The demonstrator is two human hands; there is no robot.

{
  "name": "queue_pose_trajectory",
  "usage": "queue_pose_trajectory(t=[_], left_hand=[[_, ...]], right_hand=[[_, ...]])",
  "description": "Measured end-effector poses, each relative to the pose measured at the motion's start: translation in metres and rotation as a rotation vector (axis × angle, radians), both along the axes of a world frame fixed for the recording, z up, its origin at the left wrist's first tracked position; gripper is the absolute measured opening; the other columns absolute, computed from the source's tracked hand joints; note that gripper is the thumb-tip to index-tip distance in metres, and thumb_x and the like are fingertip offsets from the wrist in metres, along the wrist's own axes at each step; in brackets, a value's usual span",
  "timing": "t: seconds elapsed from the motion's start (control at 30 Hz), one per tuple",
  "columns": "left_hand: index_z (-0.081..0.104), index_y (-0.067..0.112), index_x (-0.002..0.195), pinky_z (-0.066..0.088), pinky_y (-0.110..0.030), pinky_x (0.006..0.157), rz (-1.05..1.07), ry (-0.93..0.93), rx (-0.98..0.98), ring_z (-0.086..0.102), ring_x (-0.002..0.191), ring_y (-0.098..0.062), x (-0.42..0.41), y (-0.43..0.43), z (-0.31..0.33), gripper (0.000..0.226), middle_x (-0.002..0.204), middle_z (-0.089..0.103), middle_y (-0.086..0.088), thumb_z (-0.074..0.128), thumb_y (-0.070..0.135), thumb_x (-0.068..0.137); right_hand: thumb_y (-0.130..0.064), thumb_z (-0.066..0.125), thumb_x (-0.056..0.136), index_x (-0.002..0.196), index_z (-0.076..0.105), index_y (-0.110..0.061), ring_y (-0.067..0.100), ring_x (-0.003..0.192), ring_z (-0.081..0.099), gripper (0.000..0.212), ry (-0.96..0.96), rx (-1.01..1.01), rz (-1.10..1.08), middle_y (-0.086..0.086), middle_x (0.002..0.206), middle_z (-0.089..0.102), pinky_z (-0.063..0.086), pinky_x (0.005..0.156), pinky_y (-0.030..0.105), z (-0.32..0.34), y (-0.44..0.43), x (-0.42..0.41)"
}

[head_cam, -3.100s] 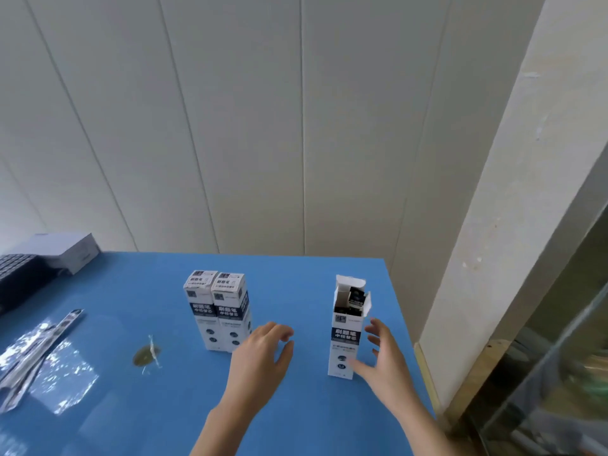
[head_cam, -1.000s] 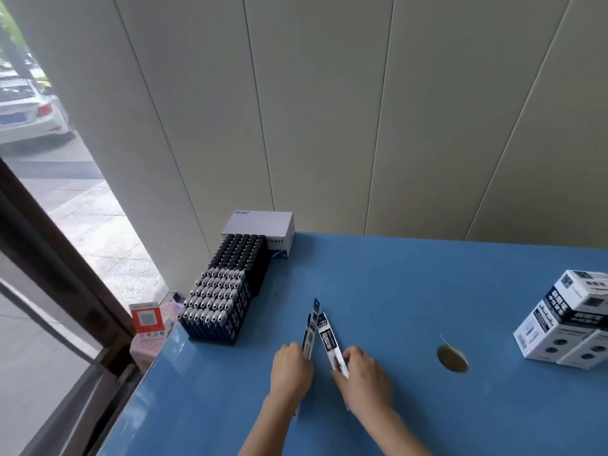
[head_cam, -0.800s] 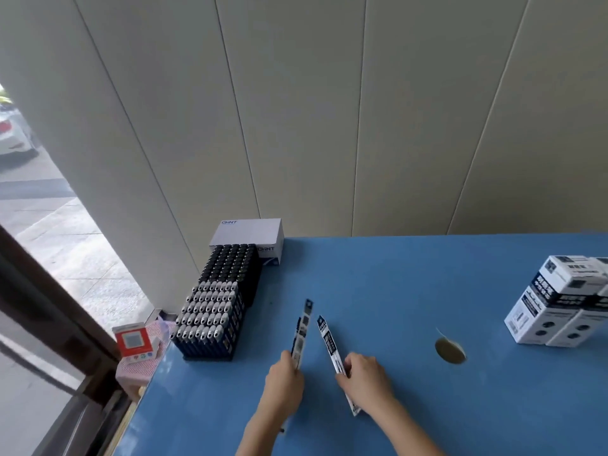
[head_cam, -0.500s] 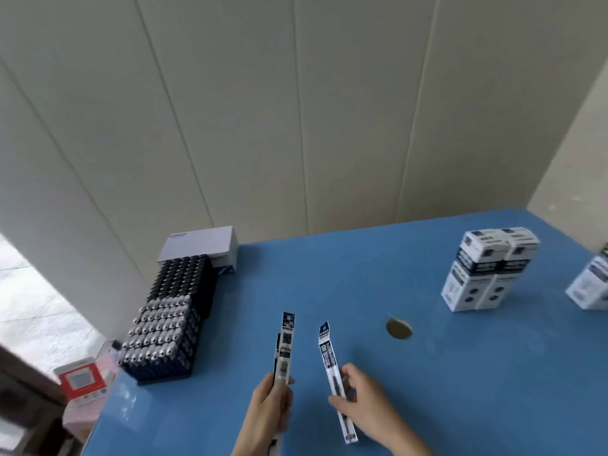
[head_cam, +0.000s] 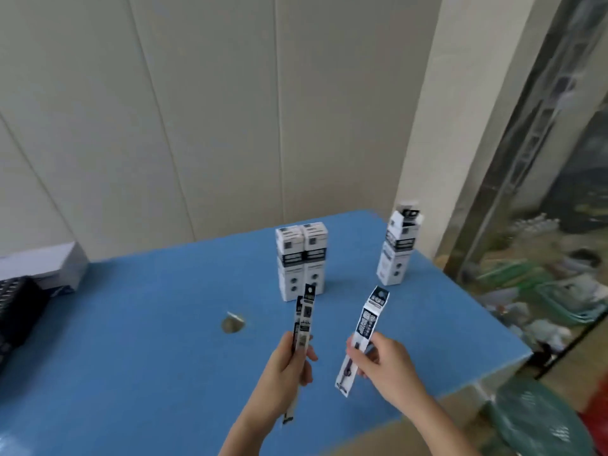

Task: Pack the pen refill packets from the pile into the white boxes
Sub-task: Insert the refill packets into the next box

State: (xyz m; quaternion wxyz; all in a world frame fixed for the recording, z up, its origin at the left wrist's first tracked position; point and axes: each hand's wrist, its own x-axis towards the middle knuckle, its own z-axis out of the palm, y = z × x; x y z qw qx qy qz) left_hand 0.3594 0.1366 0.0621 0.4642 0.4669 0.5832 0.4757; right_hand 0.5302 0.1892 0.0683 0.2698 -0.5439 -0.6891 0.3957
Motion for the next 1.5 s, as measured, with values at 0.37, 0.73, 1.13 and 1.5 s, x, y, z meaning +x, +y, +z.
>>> queue_pose_trajectory(t=[0.37,0.73,1.13,1.5], left_hand=[[0.037,0.014,0.068,0.025,-0.017,0.047,0.146,0.149,0.150,0.025,0.050,-0.007,0.123,0.096,0.037,0.028,0.058,0.031,0.007,0.052,0.018,0.092],[0.046,0.013,0.100,0.034,-0.027,0.060,0.303,0.299,0.199,0.044,0.065,-0.015,0.144,0.245,0.065,0.032,0.068,0.045,0.004,0.064,0.033,0.084],[0.049,-0.005,0.082,0.040,-0.034,0.061,0.320,0.184,0.138,0.048,0.066,-0.017,0.143,0.298,0.044,0.033,0.070,0.052,-0.013,0.053,0.028,0.082],[0.055,-0.004,0.086,0.033,-0.018,0.050,0.353,0.170,0.155,0.036,0.055,-0.012,0.148,0.294,0.043,0.018,0.064,0.050,-0.005,0.050,0.014,0.088]], right_hand=[[-0.033,0.051,0.091,0.092,0.059,-0.032,0.008,0.080,0.065,0.008,0.025,0.236,-0.066,-0.005,0.087,0.067,0.055,0.075,0.034,0.045,0.073,0.123],[-0.028,0.054,0.090,0.098,0.068,-0.015,0.014,0.080,0.066,0.021,0.087,0.485,-0.017,-0.002,0.088,0.070,0.053,0.070,0.027,0.107,0.213,0.133],[-0.037,0.060,0.086,0.096,0.069,-0.024,0.011,0.083,0.066,0.019,-0.094,0.436,0.127,-0.007,0.089,0.073,0.054,0.080,0.036,0.095,0.300,0.119],[-0.029,0.050,0.093,0.086,0.064,-0.010,0.010,0.090,0.045,0.025,-0.235,0.545,0.334,-0.007,0.092,0.057,0.035,0.082,0.023,0.072,0.317,0.110]])
